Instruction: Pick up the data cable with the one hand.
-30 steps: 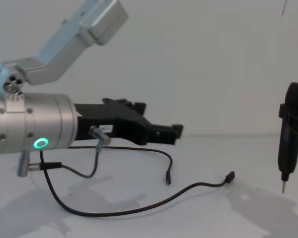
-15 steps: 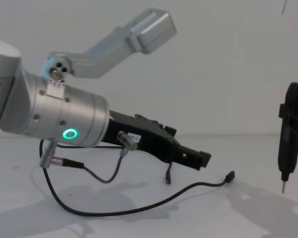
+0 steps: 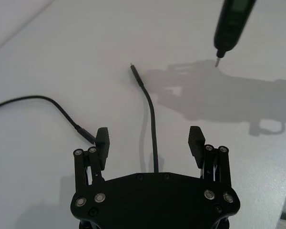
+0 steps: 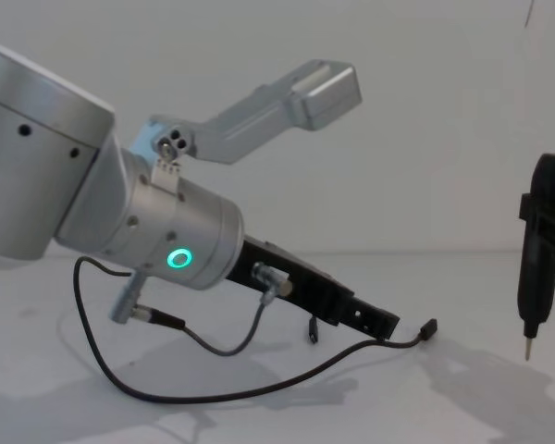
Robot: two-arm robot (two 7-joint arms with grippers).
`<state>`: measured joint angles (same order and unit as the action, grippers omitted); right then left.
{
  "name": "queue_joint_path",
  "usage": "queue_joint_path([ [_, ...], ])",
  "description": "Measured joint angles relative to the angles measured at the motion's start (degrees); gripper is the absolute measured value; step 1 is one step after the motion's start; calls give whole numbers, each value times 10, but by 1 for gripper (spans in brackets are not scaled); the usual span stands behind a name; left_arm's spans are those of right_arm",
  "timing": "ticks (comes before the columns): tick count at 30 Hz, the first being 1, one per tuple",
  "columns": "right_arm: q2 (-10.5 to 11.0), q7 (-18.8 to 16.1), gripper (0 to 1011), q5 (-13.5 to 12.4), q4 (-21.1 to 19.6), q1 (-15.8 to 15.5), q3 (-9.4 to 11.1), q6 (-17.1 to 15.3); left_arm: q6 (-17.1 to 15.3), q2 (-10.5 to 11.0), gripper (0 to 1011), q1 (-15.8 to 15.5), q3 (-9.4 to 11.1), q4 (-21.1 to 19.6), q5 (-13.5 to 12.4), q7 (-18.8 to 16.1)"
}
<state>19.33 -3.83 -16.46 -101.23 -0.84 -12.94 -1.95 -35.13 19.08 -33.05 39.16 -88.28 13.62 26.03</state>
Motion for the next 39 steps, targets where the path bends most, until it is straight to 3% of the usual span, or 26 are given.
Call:
queue_joint_path([
  [12, 0, 0, 279, 0, 0, 0, 0, 0, -70, -38, 1001, -6, -10, 32, 3, -24],
  [22, 0, 0, 279, 0, 0, 0, 0, 0, -96, -54, 992, -9, -14, 50, 5, -30],
  [29, 0, 0, 279, 0, 0, 0, 0, 0, -107, -61, 840, -10, -16, 58, 5, -33],
  [39, 0, 0, 279, 0, 0, 0, 0, 0, -115, -66, 488, -11, -16, 63, 6, -35],
])
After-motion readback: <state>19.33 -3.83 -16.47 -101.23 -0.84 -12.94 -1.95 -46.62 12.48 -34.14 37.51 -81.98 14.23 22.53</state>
